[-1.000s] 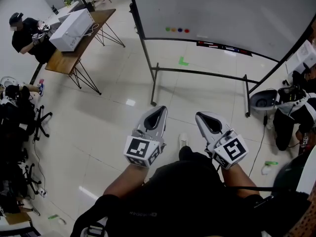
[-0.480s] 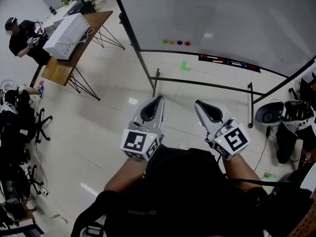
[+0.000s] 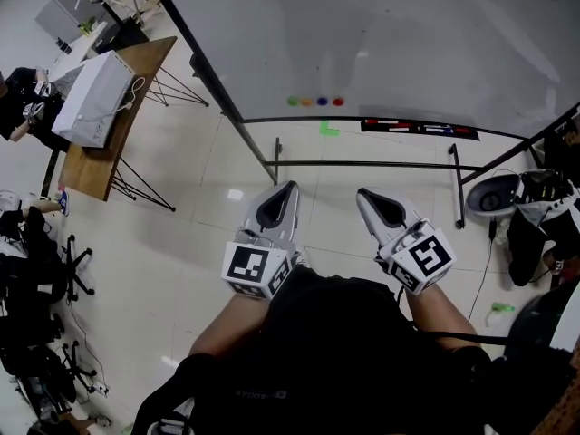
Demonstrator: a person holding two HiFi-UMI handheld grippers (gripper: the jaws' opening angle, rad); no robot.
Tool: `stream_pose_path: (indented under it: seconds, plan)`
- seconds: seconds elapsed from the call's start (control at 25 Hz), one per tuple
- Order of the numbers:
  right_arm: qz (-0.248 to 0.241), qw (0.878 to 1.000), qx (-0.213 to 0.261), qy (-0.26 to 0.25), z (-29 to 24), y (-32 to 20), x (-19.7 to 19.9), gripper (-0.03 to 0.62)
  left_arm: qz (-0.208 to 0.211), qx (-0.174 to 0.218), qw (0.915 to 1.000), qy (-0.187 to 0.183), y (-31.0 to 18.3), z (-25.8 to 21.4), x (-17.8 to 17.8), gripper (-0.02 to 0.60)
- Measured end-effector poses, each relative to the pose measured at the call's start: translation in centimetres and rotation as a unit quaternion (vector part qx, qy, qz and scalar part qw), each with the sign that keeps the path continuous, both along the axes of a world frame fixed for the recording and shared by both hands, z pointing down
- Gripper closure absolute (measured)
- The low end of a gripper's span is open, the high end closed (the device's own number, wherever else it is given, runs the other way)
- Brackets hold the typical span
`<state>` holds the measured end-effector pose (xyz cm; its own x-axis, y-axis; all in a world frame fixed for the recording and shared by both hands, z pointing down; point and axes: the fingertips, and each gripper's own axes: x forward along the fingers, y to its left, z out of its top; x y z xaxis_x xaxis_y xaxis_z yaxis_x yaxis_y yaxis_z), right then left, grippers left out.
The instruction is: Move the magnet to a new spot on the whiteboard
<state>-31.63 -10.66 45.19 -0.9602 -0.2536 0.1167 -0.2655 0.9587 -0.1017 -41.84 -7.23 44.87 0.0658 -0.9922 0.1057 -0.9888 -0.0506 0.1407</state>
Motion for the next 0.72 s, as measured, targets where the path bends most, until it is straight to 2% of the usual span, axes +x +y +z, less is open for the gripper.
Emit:
stream_pose_path:
  seconds: [0.24, 0.44, 0.52, 0.72]
  plan:
    - [0.044, 0.999, 0.011, -0.001, -0.5, -3.8, -6.3, 0.594, 0.039, 0.015, 0.9991, -0.003, -4.9, -0.1, -6.1, 0.566]
    - [0.099, 0.995, 0.002, 0.018, 1.6, -7.3, -9.0, 0.594, 0.063, 0.013, 0.9979, -0.004, -7.2, 1.1, -8.9, 0.566]
    - [0.117, 0.992, 0.009, 0.044, 3.6, -9.0, -9.7, 0.552, 0.066, 0.009, 0.9978, -0.002, -8.0, 2.1, -9.8, 0.566]
    - [0.174, 0.973, 0.084, 0.125, 8.8, -14.0, -10.5, 0.546, 0.069, -0.004, 0.9976, 0.011, -10.0, 4.4, -11.1, 0.566]
